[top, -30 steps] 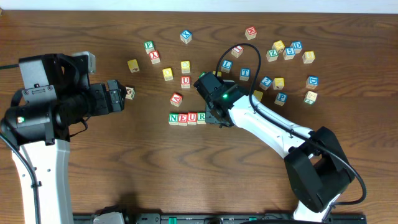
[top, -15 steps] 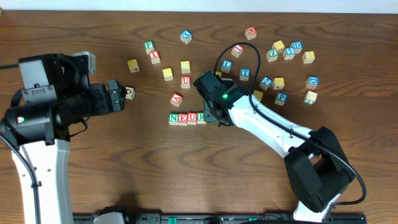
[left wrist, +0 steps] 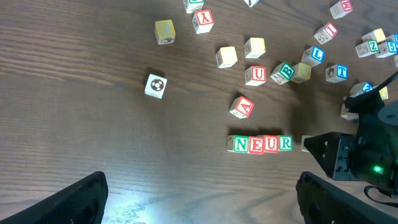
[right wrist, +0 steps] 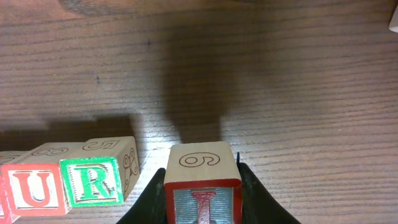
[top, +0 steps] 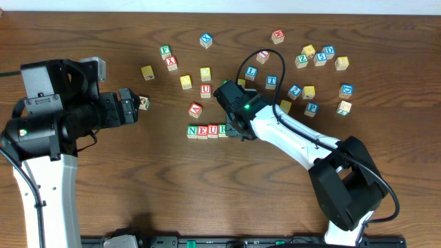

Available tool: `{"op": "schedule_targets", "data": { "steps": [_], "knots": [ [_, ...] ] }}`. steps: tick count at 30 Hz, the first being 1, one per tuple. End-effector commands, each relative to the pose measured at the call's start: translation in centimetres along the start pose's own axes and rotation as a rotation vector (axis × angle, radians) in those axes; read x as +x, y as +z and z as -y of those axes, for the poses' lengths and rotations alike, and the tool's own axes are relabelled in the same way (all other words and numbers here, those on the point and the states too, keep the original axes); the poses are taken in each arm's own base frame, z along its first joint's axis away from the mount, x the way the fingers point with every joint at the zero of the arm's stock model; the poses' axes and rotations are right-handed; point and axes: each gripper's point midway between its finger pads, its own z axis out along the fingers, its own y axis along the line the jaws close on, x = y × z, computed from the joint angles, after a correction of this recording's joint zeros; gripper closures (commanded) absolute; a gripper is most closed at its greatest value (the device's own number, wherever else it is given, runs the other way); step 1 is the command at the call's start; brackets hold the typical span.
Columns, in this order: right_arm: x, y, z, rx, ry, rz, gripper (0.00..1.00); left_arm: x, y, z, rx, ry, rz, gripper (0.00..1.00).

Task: Spell out NEURIPS
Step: 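Lower the held I block onto the table right of R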

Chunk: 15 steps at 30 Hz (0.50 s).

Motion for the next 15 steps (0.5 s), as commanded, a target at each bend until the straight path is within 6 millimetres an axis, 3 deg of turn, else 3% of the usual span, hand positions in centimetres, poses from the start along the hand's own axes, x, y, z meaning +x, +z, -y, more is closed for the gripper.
{"op": "schedule_targets", "data": {
  "steps": [1,15],
  "knots": [
    [0.3,0.8,0.3,0.02,-0.012,-0.013,0.99,-0.4,-0.5,0.2,0.005,0.013,0.018,0.05],
    [1.4,2.1,-0.5,0.03,-0.043,-0.029,0.99,-0.4,-0.5,0.2,0.005,0.013,0.018,0.05]
  ]
}}
